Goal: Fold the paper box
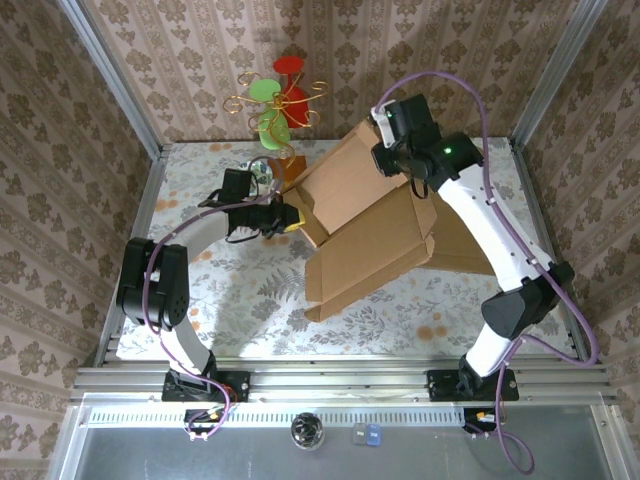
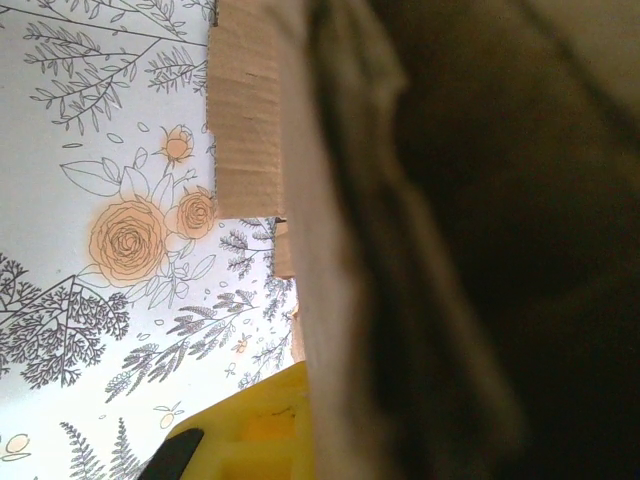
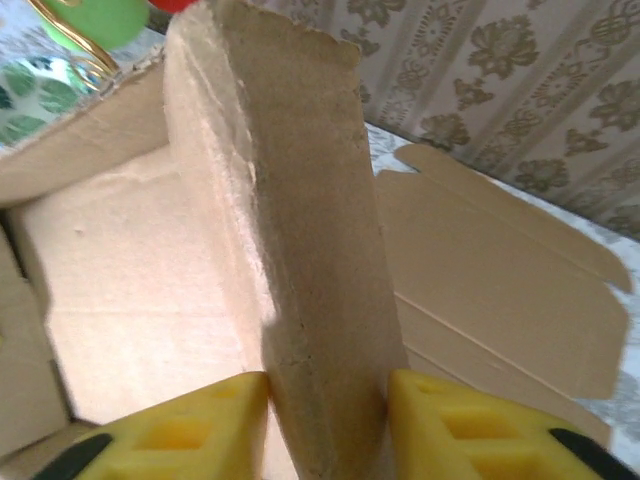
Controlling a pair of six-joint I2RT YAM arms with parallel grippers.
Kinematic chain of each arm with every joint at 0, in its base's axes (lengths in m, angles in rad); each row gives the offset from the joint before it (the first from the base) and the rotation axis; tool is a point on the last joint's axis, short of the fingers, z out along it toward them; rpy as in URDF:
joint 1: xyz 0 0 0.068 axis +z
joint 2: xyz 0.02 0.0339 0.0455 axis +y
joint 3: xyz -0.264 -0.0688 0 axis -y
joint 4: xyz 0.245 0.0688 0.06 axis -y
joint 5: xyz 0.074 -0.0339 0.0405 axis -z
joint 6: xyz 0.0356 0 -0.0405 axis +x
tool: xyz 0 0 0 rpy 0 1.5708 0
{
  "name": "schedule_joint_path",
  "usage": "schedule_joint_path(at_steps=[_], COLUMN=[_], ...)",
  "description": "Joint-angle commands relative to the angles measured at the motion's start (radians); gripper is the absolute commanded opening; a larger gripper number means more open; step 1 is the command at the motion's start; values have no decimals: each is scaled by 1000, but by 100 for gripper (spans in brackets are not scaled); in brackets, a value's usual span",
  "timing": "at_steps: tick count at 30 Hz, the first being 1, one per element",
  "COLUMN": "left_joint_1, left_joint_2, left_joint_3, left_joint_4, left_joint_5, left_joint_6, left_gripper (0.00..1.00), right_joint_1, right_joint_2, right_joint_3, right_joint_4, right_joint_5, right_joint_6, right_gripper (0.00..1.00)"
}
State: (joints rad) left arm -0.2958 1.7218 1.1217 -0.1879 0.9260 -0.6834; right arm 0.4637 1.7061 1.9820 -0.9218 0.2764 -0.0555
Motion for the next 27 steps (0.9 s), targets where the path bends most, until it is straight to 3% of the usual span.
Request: schedule_joint_path(at_steps=[1, 8, 16, 23, 27], left_joint_1=[-5, -26, -36, -42, -44], left_joint_2=[-23, -35, -42, -44, -39], left_joint_3=[41, 69, 105, 145, 158], left_joint_4=[-12, -56, -159, -224, -246], left_joint_5=[11, -36, -101, -131, -137], left_joint_6=[21, 2, -7, -7, -2], left_gripper=[0, 0, 0, 0, 0], right_joint_1=[27, 84, 90, 87, 85], right_joint_2=[29, 106, 183, 201, 218], right_joint_3=[48, 97, 194, 199, 214], right_joint_4=[-34, -98, -211, -238, -245], right_joint_5=[187, 418, 552, 548, 581], right_joint_6=[-23, 0, 56, 85, 83], right_gripper=[24, 0, 0, 6, 3])
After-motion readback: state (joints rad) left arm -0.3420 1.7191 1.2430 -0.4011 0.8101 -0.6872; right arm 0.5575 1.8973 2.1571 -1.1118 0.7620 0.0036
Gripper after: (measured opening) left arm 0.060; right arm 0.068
